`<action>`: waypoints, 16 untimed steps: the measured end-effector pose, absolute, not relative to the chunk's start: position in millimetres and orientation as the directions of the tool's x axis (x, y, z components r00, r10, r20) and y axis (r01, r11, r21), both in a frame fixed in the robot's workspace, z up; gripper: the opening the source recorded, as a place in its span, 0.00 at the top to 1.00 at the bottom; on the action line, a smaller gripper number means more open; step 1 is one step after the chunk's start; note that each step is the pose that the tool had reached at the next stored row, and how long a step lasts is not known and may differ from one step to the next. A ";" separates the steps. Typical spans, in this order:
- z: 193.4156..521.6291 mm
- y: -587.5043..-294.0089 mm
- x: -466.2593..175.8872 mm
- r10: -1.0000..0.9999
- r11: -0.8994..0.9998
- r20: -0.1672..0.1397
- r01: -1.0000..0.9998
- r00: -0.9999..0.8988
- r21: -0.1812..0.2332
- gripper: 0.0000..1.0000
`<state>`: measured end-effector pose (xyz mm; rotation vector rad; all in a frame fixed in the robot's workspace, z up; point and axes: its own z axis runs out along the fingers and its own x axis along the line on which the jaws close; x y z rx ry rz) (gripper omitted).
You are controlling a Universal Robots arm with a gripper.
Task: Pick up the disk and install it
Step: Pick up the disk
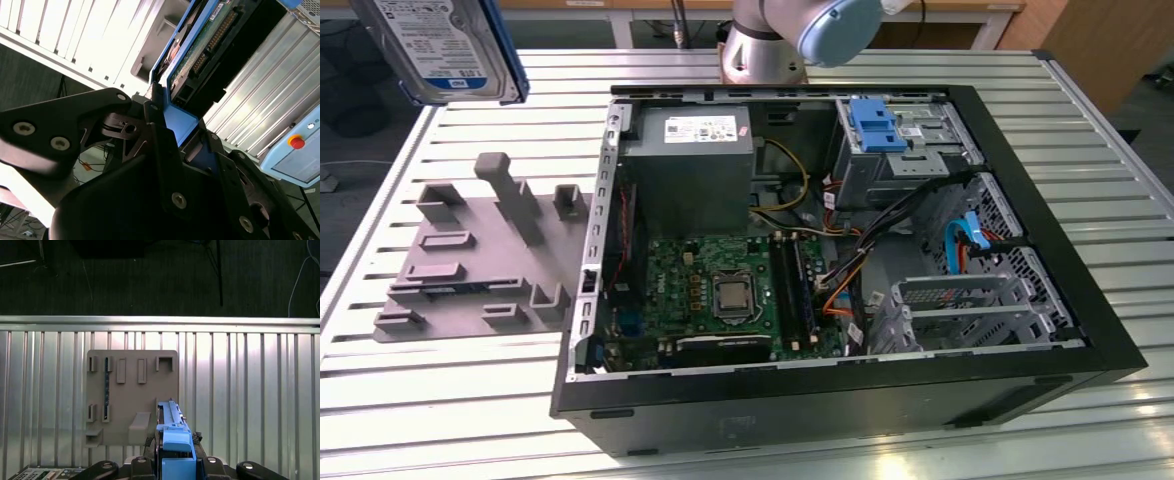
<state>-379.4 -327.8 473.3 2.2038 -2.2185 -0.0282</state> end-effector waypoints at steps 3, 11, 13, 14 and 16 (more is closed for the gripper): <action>473.3 -327.8 -378.1 -1.000 0.007 -0.003 -1.000 -0.007 0.023 0.64; 473.3 -327.8 -373.6 -1.000 0.007 -0.002 -1.000 -0.007 0.023 0.64; 473.3 -327.8 -372.3 -1.000 0.007 -0.002 -1.000 -0.007 0.023 0.64; 473.3 -327.8 -371.8 -1.000 0.007 -0.003 -1.000 -0.007 0.023 0.64; 473.3 -327.8 -370.6 -1.000 0.007 -0.002 -1.000 -0.007 0.023 0.64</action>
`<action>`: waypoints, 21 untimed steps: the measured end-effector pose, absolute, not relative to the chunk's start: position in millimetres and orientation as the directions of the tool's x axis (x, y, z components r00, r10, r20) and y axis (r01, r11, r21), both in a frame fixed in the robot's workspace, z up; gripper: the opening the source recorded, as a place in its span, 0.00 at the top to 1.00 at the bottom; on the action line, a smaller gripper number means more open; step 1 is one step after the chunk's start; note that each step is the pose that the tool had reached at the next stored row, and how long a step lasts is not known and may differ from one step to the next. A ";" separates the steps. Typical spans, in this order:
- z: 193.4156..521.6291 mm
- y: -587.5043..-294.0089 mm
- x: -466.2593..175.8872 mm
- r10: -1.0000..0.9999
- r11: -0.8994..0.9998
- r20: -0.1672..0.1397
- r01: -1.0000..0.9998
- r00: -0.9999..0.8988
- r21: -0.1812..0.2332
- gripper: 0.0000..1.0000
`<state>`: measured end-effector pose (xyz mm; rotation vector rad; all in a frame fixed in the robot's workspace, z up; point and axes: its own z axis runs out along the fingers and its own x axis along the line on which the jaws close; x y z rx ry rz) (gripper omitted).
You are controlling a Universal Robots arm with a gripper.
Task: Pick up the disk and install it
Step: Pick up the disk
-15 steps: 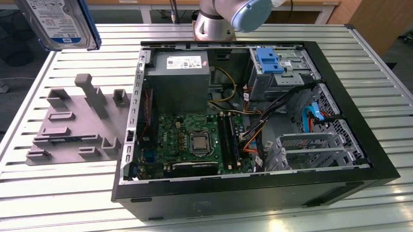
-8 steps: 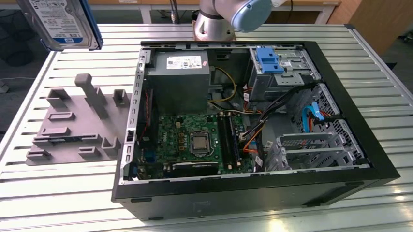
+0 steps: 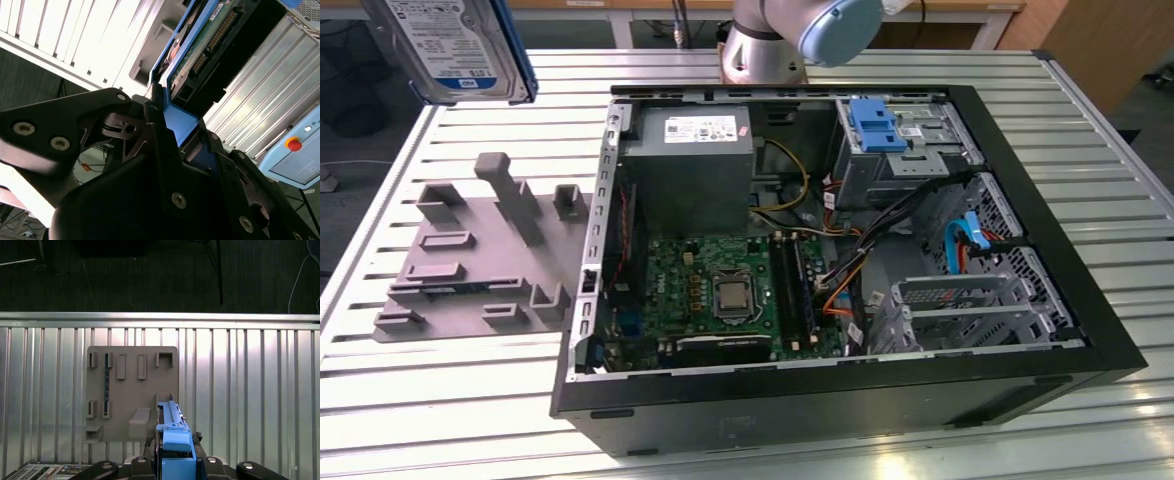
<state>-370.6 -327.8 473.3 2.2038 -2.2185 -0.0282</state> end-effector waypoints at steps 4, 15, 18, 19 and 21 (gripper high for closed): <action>473.3 -327.8 -368.1 -1.000 0.007 -0.003 -1.000 -0.007 0.023 0.64; 473.3 -327.8 -360.5 -1.000 0.007 -0.003 -1.000 -0.007 0.023 0.64; 473.4 -327.8 -358.3 -1.000 0.007 -0.002 -1.000 -0.007 0.023 0.64; 473.3 -327.8 -357.6 -1.000 0.007 -0.003 -1.000 -0.007 0.023 0.64; 473.3 -327.8 -356.3 -1.000 0.007 -0.003 -1.000 -0.007 0.023 0.64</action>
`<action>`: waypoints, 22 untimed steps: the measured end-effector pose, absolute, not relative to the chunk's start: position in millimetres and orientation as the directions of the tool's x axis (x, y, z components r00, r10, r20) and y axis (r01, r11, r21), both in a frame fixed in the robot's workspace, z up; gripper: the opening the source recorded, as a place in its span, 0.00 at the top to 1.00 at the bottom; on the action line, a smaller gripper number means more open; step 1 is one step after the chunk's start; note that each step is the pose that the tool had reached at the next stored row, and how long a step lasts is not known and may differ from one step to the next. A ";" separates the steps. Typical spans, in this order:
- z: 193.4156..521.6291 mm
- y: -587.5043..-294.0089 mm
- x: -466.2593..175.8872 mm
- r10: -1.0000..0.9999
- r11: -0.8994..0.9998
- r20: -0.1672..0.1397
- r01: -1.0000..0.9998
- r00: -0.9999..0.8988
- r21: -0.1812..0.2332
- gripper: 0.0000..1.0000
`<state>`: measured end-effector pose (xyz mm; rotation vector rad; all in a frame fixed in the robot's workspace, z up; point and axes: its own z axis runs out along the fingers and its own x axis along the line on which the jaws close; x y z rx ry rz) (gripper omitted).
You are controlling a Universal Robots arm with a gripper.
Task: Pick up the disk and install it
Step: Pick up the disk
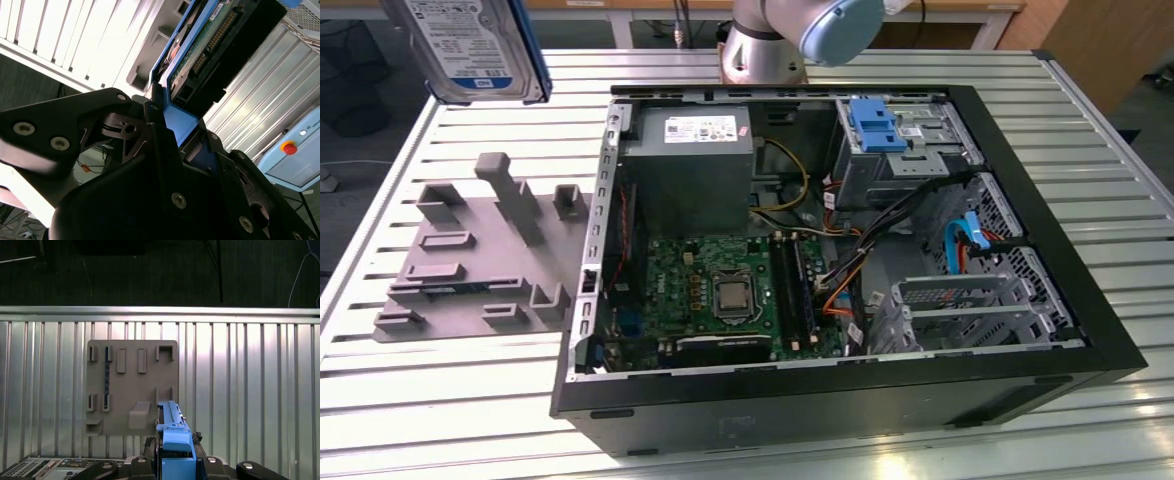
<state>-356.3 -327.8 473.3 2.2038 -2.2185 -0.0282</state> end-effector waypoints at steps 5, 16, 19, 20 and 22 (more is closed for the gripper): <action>473.3 -327.8 -352.9 -1.000 0.007 -0.003 -1.000 -0.007 0.023 0.64; 473.3 -327.8 -348.1 -1.000 0.007 -0.002 -1.000 -0.007 0.023 0.64; 473.9 -327.8 -348.0 -1.000 0.007 -0.003 -1.000 -0.007 0.023 0.64; 475.0 -327.8 -348.0 -1.000 0.007 -0.003 -1.000 -0.007 0.023 0.64; 478.0 -327.8 -348.0 -1.000 0.007 -0.003 -1.000 -0.007 0.023 0.64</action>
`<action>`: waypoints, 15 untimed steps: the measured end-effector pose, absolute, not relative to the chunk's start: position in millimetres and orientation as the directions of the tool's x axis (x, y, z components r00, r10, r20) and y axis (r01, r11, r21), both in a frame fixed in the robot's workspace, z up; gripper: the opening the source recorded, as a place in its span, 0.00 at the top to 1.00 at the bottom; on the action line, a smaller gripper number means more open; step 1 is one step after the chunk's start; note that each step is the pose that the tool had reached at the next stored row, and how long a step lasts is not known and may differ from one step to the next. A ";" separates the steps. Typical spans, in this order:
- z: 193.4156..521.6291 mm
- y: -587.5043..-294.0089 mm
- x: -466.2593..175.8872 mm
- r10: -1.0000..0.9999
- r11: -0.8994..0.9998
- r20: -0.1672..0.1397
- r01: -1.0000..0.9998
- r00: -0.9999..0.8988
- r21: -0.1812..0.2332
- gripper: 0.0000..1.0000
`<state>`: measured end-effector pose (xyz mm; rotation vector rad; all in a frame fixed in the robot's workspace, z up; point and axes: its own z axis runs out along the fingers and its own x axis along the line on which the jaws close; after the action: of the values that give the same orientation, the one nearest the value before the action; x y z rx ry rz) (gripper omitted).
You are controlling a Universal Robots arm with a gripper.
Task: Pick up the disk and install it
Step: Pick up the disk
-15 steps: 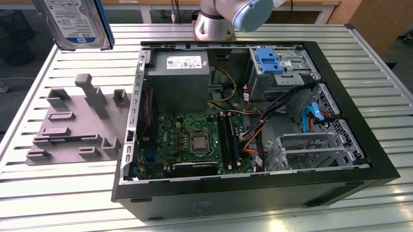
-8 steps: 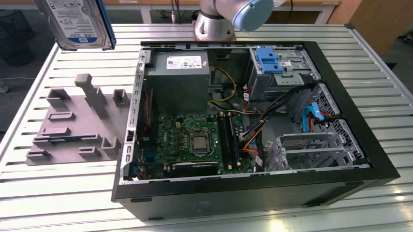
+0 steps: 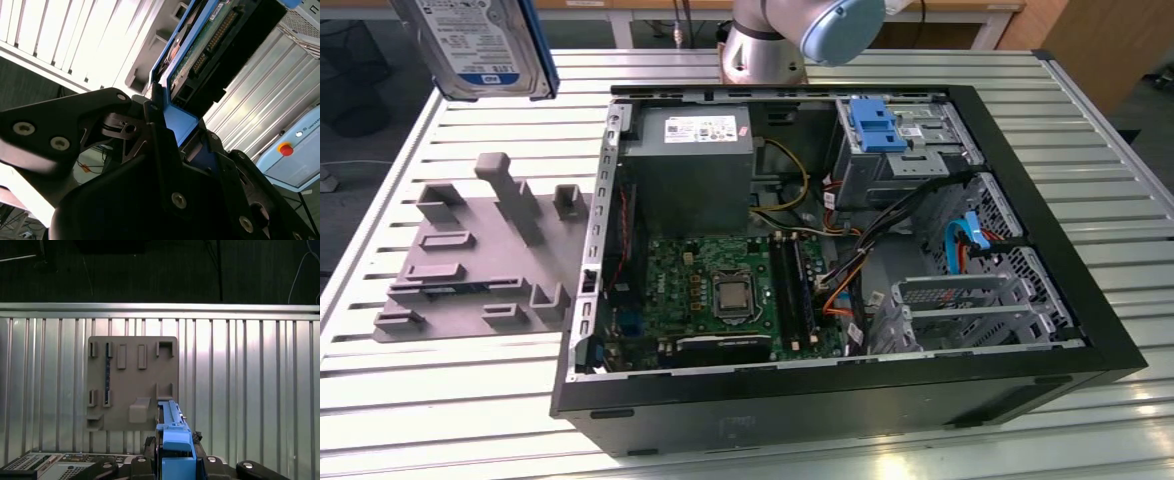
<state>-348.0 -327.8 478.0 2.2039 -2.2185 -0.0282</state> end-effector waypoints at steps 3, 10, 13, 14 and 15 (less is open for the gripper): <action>482.4 -327.8 -348.0 -1.000 0.007 -0.003 -1.000 -0.007 0.023 0.64; 483.4 -327.8 -347.9 -1.000 0.007 -0.002 -1.000 -0.007 0.023 0.64; 483.4 -327.8 -344.9 -1.000 0.007 -0.002 -1.000 -0.007 0.023 0.64; 483.4 -327.8 -343.8 -1.000 0.007 -0.003 -1.000 -0.007 0.023 0.64; 483.4 -327.8 -342.6 -1.000 0.007 -0.002 -1.000 -0.007 0.023 0.64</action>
<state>-342.6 -327.8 483.4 2.2039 -2.2184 -0.0283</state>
